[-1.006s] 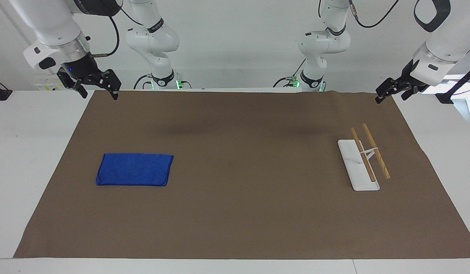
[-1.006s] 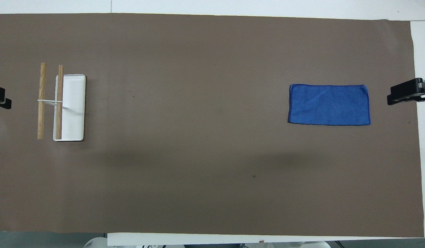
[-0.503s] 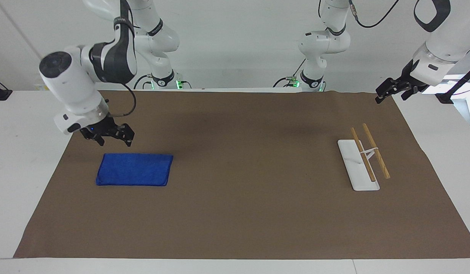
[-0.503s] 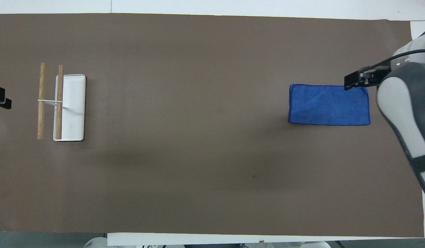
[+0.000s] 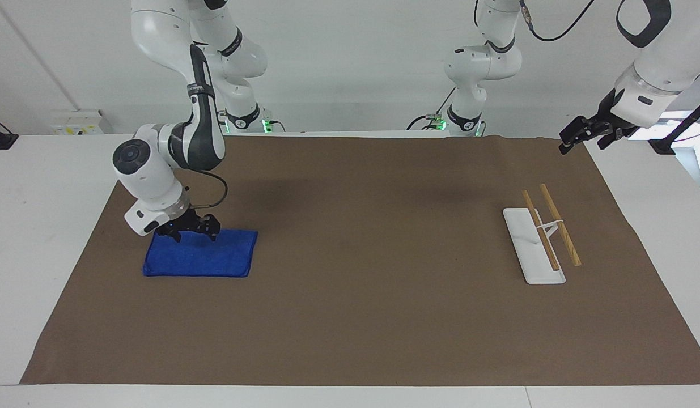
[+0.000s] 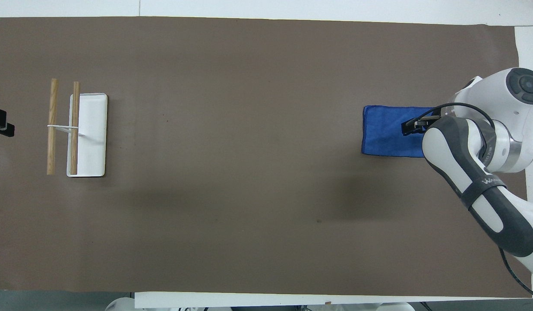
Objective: Right arm passes towel to left arm to hang
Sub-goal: 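Reach the right gripper down onto the blue towel's nearer edge, then close the right gripper on the blue towel edge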
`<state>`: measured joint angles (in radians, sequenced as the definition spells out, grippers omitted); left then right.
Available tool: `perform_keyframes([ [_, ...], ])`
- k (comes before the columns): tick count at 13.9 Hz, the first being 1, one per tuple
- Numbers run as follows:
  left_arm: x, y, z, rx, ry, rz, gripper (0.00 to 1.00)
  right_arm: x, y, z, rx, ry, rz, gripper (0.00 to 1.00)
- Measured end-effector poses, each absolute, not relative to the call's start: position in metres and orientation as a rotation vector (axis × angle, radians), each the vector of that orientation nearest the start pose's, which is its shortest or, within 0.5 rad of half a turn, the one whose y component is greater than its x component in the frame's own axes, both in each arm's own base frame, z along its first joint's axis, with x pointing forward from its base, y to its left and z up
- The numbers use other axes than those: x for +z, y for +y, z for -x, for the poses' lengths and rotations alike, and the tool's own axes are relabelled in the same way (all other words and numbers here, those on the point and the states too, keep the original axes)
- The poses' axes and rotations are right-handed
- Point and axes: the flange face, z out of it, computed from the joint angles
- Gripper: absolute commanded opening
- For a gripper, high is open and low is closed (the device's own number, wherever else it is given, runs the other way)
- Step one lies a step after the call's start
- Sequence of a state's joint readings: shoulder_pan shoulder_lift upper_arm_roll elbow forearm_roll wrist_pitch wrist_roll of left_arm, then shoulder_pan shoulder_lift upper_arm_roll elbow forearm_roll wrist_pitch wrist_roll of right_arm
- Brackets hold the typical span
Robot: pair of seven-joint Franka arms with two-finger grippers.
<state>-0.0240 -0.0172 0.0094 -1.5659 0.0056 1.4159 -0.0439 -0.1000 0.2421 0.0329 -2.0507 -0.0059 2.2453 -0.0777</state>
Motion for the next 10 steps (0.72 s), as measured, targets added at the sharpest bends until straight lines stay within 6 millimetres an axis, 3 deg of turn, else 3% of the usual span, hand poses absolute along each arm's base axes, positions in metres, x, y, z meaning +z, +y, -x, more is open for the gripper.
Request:
perform_keyframes([
  [2,0.624,-0.007,-0.532,0.207,-0.047,3.125,1.00,0.307,-0.040,-0.581,0.083,-0.022,3.132,0.88],
  [10,0.624,-0.007,-0.532,0.207,-0.047,3.125,1.00,0.287,-0.038,-0.578,0.087,-0.087,3.129,0.82],
])
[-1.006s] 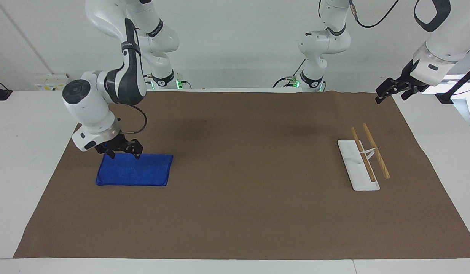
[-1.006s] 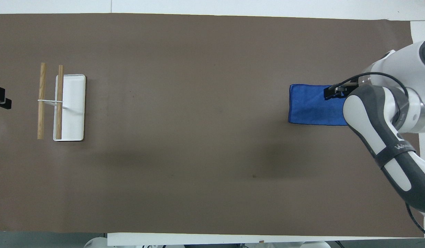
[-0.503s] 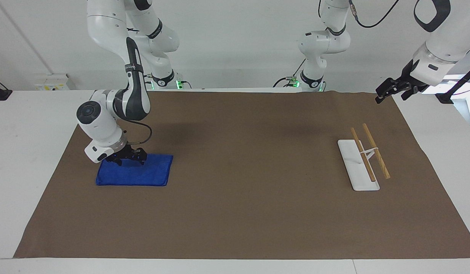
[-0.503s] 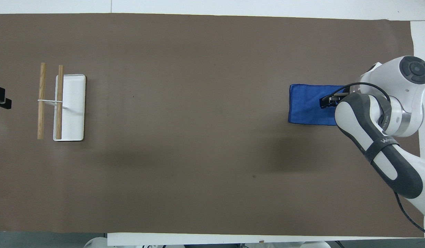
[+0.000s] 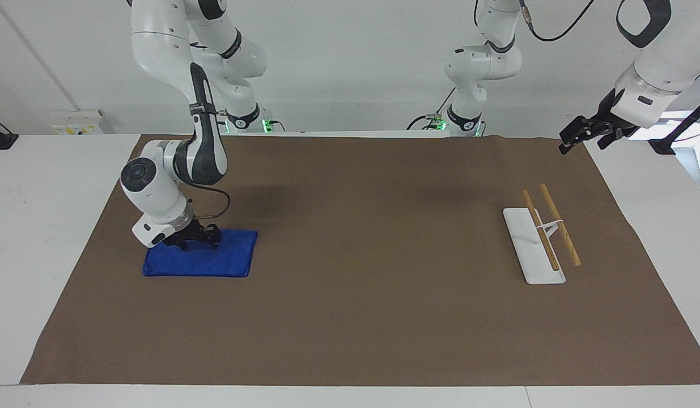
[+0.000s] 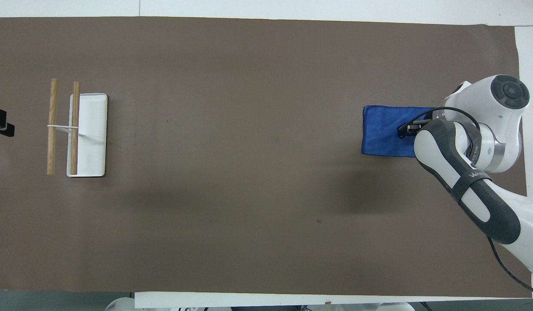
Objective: Right arm passes towel to left arm to hang
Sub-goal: 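Close the right gripper on the blue towel edge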
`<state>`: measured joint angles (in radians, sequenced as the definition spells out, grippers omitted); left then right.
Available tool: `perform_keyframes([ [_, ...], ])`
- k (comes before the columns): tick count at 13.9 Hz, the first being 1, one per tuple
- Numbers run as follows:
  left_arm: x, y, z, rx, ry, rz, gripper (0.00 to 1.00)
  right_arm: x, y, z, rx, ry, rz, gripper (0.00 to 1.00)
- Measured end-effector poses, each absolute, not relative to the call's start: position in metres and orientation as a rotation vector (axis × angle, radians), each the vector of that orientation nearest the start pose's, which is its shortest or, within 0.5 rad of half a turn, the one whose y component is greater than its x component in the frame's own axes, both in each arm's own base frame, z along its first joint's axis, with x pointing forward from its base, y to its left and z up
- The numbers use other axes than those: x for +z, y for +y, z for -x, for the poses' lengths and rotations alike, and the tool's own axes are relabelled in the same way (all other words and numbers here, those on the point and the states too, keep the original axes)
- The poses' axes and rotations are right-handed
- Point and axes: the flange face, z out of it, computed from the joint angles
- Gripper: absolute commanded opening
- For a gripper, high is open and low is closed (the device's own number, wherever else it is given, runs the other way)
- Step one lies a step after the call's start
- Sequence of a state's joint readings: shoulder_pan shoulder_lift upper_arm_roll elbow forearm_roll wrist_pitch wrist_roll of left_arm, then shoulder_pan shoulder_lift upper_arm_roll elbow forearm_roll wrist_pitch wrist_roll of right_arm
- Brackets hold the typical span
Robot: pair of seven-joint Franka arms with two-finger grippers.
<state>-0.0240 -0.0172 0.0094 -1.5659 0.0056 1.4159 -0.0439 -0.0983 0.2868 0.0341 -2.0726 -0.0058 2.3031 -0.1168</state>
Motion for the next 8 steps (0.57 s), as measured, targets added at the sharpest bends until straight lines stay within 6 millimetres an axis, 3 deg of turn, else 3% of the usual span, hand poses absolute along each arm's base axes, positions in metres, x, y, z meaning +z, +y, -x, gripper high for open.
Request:
perform_keyframes([
  [2,0.6237,-0.0070,-0.5321,0.207,-0.047,3.125,1.00,0.2830,-0.0374,-0.5753,0.101,-0.092,3.127,0.71],
  [5,0.6237,-0.0070,-0.5321,0.207,-0.047,3.125,1.00,0.2849,-0.0379,-0.5750,0.091,-0.093,3.128,0.36],
  [8,0.6237,-0.0070,-0.5321,0.207,-0.047,3.125,1.00,0.2893,-0.0375,-0.5753,0.080,-0.098,3.129,0.19],
])
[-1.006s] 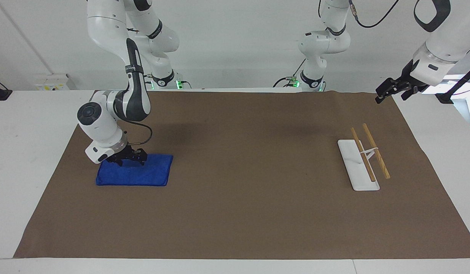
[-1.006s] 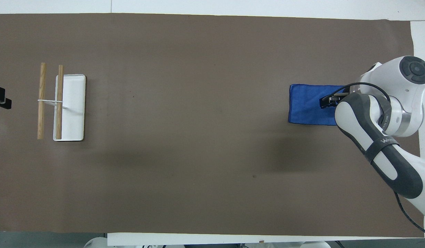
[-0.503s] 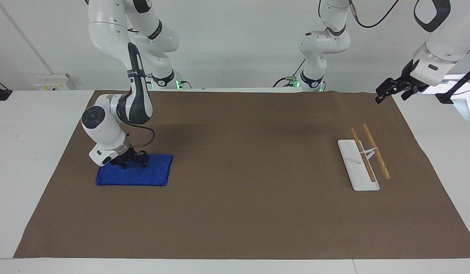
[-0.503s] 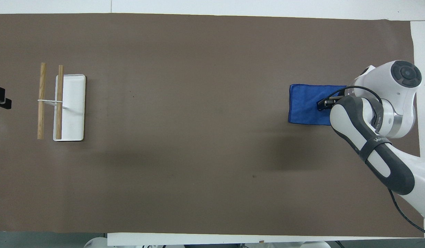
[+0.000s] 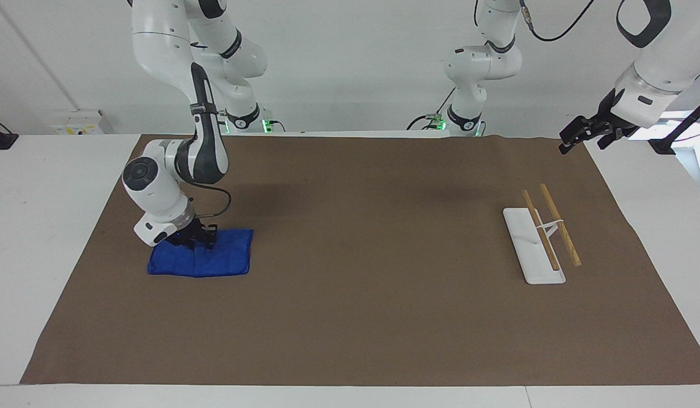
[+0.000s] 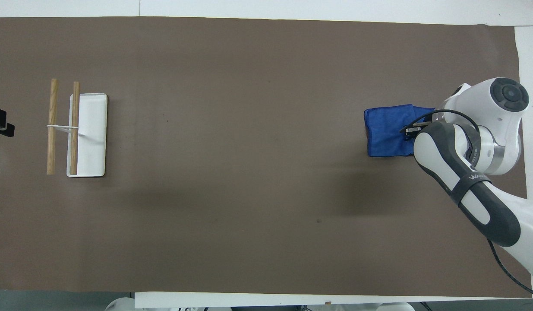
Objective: Right arm passes towel to left arm to hang
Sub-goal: 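Close the right gripper on the blue towel edge, then lift the towel with the right gripper while the left gripper reaches in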
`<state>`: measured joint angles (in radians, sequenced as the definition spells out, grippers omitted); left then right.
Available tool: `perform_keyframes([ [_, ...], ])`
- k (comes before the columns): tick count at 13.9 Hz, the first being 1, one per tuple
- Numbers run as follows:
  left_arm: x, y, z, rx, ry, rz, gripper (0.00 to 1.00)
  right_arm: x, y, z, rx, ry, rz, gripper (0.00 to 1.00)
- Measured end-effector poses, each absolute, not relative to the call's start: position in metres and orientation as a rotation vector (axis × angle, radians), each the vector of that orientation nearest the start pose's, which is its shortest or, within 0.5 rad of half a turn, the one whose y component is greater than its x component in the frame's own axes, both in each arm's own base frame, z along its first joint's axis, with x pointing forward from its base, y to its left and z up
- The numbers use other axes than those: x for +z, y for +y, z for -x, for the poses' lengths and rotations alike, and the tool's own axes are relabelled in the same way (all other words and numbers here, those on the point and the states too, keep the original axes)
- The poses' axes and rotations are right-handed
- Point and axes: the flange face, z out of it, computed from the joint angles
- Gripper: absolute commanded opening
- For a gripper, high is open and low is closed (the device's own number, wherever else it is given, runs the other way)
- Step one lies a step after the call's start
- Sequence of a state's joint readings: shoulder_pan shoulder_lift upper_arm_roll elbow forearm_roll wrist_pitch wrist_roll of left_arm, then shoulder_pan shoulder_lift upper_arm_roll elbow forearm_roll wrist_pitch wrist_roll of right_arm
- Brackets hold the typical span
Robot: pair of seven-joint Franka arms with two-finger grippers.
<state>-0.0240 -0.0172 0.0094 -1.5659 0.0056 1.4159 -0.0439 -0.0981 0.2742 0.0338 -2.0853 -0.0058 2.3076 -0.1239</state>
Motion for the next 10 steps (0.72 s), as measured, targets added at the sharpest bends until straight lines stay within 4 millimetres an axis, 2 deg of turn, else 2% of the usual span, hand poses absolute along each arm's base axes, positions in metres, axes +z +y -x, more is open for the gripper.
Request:
perform_keyframes([
  [3,0.624,-0.007,-0.532,0.207,-0.047,3.125,1.00,0.289,-0.037,-0.575,0.079,-0.103,3.129,0.01],
  [6,0.624,-0.007,-0.532,0.207,-0.047,3.125,1.00,0.294,-0.036,-0.577,0.113,-0.107,3.125,0.00],
  [8,0.624,-0.007,-0.532,0.207,-0.047,3.125,1.00,0.316,-0.032,-0.587,0.165,-0.118,3.119,0.00],
  [10,0.624,-0.007,-0.532,0.207,-0.047,3.125,1.00,0.354,-0.022,-0.602,0.186,-0.108,3.079,0.00],
])
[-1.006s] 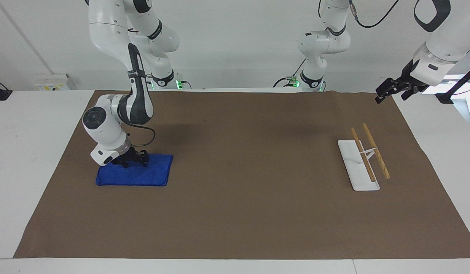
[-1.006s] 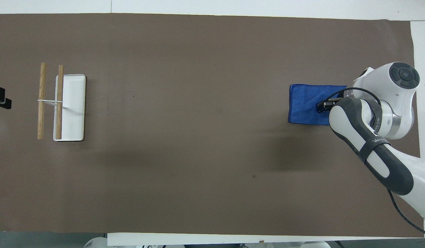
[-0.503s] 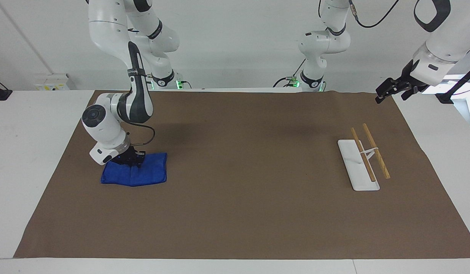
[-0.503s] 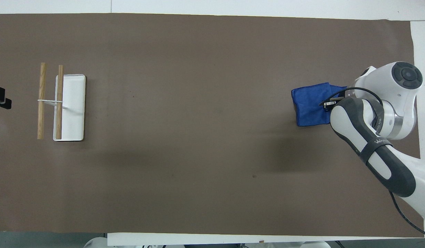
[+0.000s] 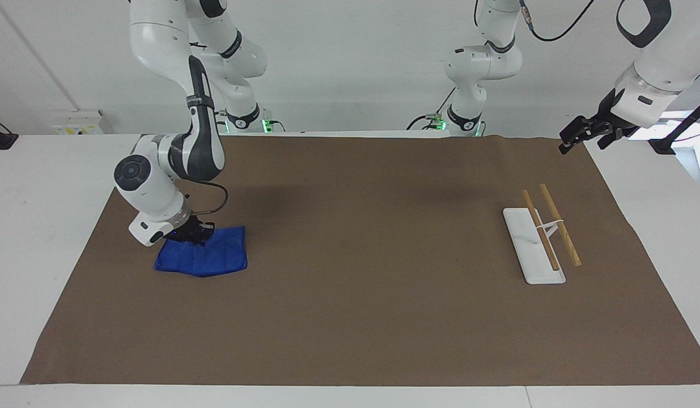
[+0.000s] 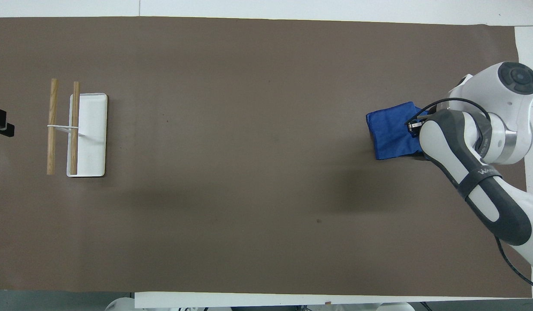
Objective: Right arm passes towel to left arm to hang
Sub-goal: 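Lift the towel with the right gripper while the left gripper reaches in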
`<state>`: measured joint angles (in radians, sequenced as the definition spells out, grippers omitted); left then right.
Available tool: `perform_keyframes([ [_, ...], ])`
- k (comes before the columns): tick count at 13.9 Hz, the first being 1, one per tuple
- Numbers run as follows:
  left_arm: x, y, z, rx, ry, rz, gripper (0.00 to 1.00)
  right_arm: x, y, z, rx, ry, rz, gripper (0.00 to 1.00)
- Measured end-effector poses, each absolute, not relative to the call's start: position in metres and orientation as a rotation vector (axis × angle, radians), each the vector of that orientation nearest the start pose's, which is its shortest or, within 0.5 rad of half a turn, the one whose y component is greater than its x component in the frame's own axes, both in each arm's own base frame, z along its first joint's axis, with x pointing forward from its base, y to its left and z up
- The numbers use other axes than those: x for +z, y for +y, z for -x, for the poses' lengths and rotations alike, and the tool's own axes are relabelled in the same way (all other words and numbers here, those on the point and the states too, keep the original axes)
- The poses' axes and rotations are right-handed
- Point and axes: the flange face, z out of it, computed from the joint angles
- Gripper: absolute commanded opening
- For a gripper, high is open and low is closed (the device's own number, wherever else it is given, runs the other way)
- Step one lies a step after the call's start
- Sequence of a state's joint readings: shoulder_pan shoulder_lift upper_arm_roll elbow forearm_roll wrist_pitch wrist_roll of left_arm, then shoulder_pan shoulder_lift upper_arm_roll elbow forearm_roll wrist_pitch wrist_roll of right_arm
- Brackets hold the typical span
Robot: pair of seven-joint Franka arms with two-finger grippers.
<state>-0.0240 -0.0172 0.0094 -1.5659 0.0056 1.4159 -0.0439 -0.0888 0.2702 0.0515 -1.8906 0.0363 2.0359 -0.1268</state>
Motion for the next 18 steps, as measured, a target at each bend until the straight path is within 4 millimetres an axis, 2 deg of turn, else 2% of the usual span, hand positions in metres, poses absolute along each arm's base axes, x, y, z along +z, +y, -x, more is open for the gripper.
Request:
perform_keyframes([
  [2,0.624,-0.007,-0.532,0.207,-0.047,3.125,1.00,0.388,0.007,-0.614,0.165,-0.067,2.965,0.00],
  [4,0.624,-0.007,-0.532,0.206,-0.046,3.125,1.00,0.411,0.045,-0.619,0.170,0.012,2.864,0.00],
  [7,0.624,-0.013,-0.533,0.198,-0.030,3.126,1.00,0.437,0.104,-0.616,0.220,0.250,2.653,0.00],
  [9,0.624,-0.019,-0.533,0.190,-0.063,3.124,1.00,0.447,0.130,-0.614,0.294,0.440,2.489,0.00],
  [10,0.625,-0.025,-0.533,0.181,-0.139,3.119,1.00,0.450,0.141,-0.613,0.342,0.535,2.413,0.00],
  [12,0.620,-0.058,-0.534,0.141,-0.338,3.099,1.00,0.457,0.169,-0.608,0.467,0.729,2.263,0.00],
  [14,0.608,-0.103,-0.530,0.089,-0.514,3.076,1.00,0.463,0.195,-0.605,0.565,0.881,2.136,0.01],
  [16,0.596,-0.141,-0.520,0.051,-0.734,3.058,1.00,0.469,0.219,-0.602,0.641,1.000,2.012,0.01],
  [18,0.593,-0.175,-0.510,0.029,-0.931,3.061,1.00,0.474,0.241,-0.599,0.692,1.080,1.929,0.01],
])
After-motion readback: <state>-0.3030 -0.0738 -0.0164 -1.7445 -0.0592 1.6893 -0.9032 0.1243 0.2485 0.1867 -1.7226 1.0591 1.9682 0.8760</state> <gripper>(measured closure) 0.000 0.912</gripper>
